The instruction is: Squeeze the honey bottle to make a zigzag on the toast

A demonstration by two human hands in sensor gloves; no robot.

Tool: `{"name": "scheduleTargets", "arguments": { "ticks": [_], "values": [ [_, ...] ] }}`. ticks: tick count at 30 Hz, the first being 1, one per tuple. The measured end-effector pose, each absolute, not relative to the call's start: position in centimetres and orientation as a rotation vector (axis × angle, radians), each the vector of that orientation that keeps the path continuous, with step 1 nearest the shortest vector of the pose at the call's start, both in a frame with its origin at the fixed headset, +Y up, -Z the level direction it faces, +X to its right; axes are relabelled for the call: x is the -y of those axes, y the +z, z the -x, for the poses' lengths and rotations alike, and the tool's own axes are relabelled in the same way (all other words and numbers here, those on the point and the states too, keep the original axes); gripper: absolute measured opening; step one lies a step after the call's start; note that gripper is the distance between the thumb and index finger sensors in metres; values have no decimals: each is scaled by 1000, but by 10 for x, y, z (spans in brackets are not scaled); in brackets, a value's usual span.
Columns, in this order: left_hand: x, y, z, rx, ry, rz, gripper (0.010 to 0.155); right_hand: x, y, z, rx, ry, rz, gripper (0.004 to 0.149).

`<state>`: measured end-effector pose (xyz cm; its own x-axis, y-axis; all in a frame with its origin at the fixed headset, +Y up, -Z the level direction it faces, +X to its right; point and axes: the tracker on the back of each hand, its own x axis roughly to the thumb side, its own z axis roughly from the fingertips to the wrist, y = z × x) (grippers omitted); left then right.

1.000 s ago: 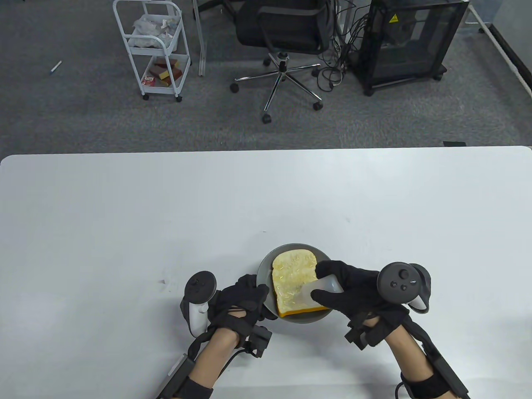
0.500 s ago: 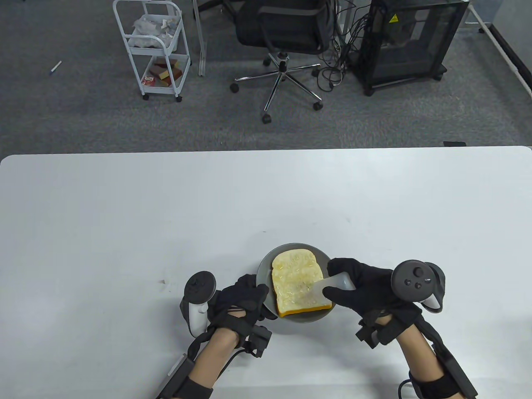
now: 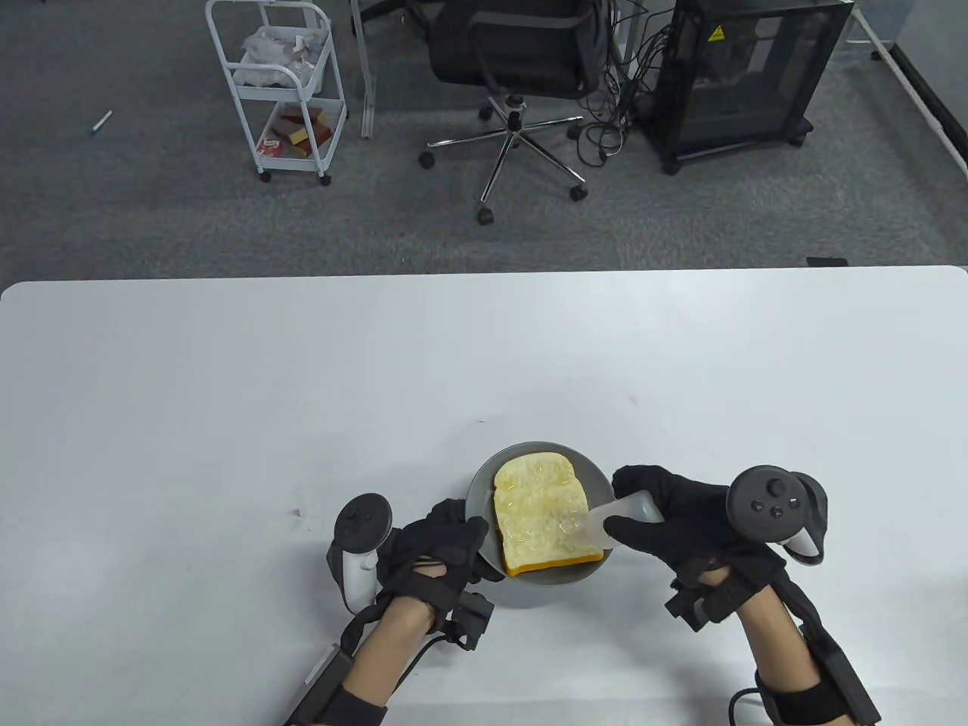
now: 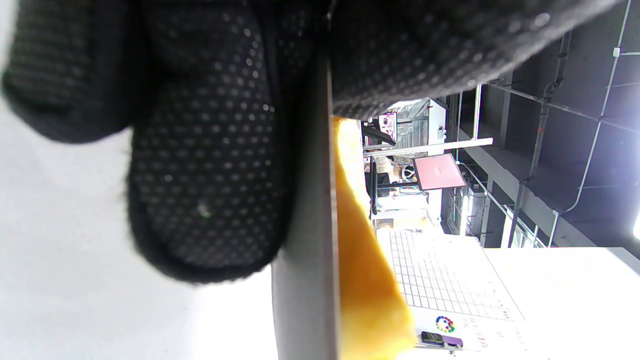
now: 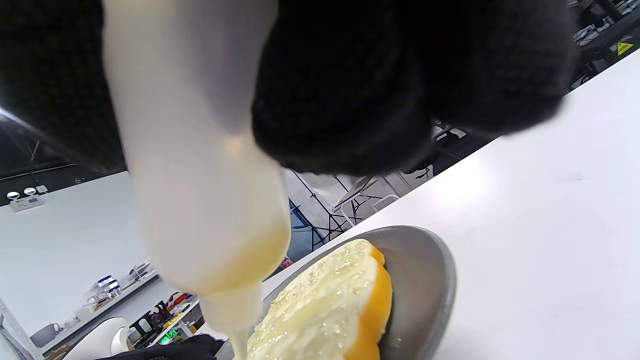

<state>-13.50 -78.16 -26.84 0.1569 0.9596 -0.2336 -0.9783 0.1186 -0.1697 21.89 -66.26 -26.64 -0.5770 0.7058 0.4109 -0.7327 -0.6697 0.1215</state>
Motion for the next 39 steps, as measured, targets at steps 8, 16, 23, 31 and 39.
{"name": "scheduleTargets", "arguments": {
  "ticks": [8,16,23,31,39],
  "values": [
    [781,-268,135,-71,1419,309,52,661,-269,-229,83,2259,-512,67],
    [781,-268,136,-71,1421,311,52,661,-272,-242,75,2255,-467,67],
    [781,-268,136,-74,1423,307,52,660,-271,-242,31,2224,-489,67],
    [780,-268,137,-74,1425,304,51,665,-272,-226,-8,2186,-527,67],
    [781,-268,136,-75,1425,304,51,667,-271,-210,-27,2173,-559,67]
  ]
}}
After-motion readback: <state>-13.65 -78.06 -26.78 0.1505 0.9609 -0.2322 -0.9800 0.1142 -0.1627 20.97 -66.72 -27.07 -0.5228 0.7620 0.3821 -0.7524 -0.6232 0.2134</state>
